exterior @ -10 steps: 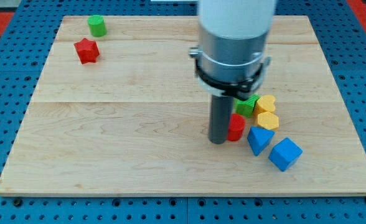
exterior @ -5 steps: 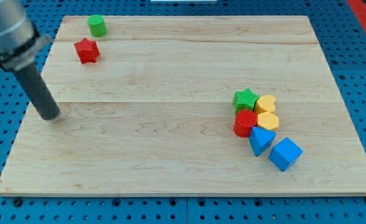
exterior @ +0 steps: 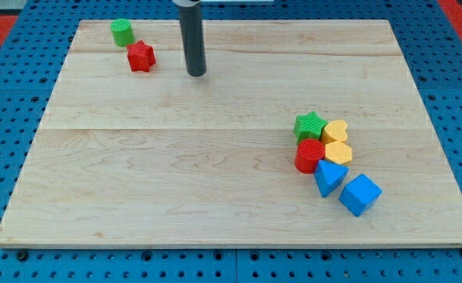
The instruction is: Move the red star left to the blue triangle
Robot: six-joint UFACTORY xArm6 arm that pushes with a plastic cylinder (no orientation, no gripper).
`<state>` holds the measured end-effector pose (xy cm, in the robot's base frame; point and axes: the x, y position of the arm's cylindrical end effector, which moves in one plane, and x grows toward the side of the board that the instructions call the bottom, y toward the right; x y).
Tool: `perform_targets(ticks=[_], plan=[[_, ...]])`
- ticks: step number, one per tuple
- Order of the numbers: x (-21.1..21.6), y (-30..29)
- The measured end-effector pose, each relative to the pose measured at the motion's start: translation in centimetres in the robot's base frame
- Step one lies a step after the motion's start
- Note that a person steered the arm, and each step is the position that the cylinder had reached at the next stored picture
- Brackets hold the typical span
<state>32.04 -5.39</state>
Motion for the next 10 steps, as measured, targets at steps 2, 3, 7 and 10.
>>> perform_targets(ticks=[2,3,7,10], plan=[[7.4,-6.7],[9.1,-15.8],[0.0,-19.5],[-5.9,-6.8]])
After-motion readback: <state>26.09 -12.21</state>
